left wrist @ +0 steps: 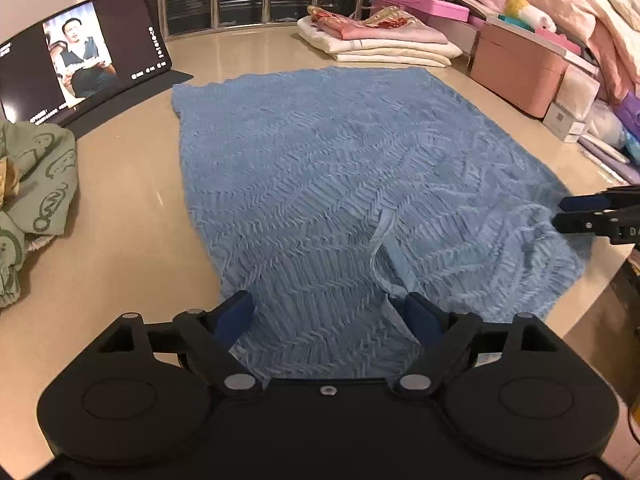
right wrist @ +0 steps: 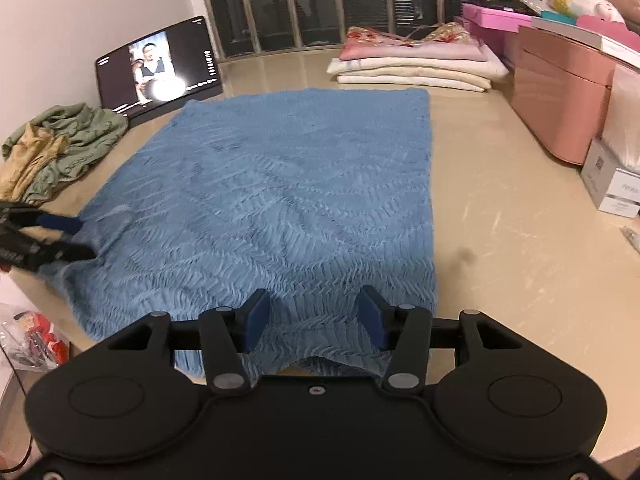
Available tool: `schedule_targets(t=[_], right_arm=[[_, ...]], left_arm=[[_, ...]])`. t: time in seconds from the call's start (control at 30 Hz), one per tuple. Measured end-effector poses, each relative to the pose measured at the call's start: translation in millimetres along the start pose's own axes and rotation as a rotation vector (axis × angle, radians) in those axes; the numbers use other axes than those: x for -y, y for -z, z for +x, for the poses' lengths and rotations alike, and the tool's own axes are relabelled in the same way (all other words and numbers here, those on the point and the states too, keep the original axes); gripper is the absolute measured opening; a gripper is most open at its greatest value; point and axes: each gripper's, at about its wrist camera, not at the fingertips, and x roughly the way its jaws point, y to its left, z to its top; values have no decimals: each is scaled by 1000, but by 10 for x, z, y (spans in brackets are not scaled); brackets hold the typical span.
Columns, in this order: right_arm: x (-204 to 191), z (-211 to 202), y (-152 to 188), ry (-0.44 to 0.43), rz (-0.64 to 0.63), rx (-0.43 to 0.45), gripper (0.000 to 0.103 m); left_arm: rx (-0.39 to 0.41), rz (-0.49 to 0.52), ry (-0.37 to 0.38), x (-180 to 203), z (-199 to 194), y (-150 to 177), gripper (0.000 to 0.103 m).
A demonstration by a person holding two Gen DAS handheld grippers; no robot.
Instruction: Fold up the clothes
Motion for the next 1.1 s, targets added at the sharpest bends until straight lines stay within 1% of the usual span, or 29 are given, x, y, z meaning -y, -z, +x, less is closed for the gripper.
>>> schedule_targets(t=[0.03,0.07,0.1,0.13,0.17,0.2,0.3,0.33,0.4,0.43,0.47,0.6,0.63,0.7,0.73,0.77,0.8,0.83,0.87,0.9,1.0,1.1], right_arm=[[3,-16,-28,-13,13,0,54],[-28,-49,-47,-23,17,14,55],[-111,-119,-72,-38,2,47,56],[-229,-193,-97,-57,-24,82,57],[-417,-276,-129,-85,-63,118,59],[-642,-339,-156,-119,-112,145,61],[-1382,-362,-150,-206,-282,168,63],[-1624,-322,-116,-229,-332,169,63],[-2104,-139,-4,-261,-422,151,62],[-2270,-45,40,-252,-452,141,61],[-2442,84,90,-218,-472,127,60],[-2781,448,212,-126,-505,76,53],[-2820,523,227,-111,-503,56,51],[-2862,584,223,-93,-489,52,45],[-2882,597,208,-83,-491,43,44],[-2890,609,186,-90,-481,26,39],[-2894,622,163,-102,-468,7,29],[-2887,634,136,-119,-451,-12,25],[-2873,643,109,-117,-442,-20,14],[-2858,652,81,-111,-437,-24,7],[-2746,672,35,-147,-372,-32,5],[-2590,679,-46,-214,-263,-53,3]], left_arm=[[3,-27,7,-40,-48,-14,83],[31,-60,18,-99,-140,-26,84],[69,-93,30,-168,-265,-47,90],[106,-125,34,-245,-378,-74,93],[137,-161,28,-350,-481,-111,98],[167,-196,23,-454,-584,-148,99],[190,-240,-16,-699,-714,-299,101],[180,-258,-49,-765,-708,-389,101],[135,-272,-78,-830,-627,-560,101],[113,-279,-93,-863,-586,-645,101],[100,-267,-106,-864,-532,-721,101],[52,-211,-148,-845,-307,-930,101],[41,-203,-153,-840,-255,-959,101],[29,-201,-146,-858,-167,-963,101],[22,-203,-143,-868,-129,-961,101],[13,-206,-140,-876,-84,-955,101],[4,-209,-136,-884,-39,-948,101],[-5,-213,-135,-902,16,-955,101],[-14,-218,-134,-920,70,-961,101],[-19,-225,-125,-945,116,-969,101],[-48,-270,-88,-1041,299,-1030,101],[-80,-329,-43,-1153,514,-1118,101]])
